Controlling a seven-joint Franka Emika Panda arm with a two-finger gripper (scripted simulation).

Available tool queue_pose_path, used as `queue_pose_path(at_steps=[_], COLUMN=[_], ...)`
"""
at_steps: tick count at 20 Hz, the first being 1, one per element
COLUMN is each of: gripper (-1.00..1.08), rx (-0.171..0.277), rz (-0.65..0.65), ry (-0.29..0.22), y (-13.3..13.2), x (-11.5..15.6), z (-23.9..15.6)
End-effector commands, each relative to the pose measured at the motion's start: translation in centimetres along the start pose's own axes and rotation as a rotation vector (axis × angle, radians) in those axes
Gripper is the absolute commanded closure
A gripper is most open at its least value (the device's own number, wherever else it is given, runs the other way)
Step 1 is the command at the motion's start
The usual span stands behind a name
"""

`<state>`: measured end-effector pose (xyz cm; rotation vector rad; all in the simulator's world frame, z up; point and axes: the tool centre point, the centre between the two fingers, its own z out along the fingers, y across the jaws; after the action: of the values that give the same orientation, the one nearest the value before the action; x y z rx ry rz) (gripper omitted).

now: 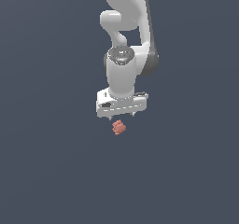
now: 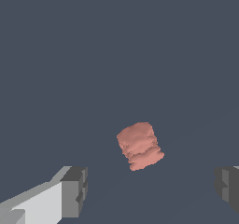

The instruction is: Pick up the object and move it to a goal position.

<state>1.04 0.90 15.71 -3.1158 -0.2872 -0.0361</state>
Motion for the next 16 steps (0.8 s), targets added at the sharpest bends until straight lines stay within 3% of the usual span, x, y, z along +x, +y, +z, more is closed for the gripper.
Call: queue_pose_path(at_steps=[1,16], gripper=[-0.92,-0.92], rx=[-0.003,-0.006], rz=[-0.061,-0.380], ry=[-0.005,-0.024], y=[0.2,1.0], x=[-0.2,-1.2], z=[1.0,6.0])
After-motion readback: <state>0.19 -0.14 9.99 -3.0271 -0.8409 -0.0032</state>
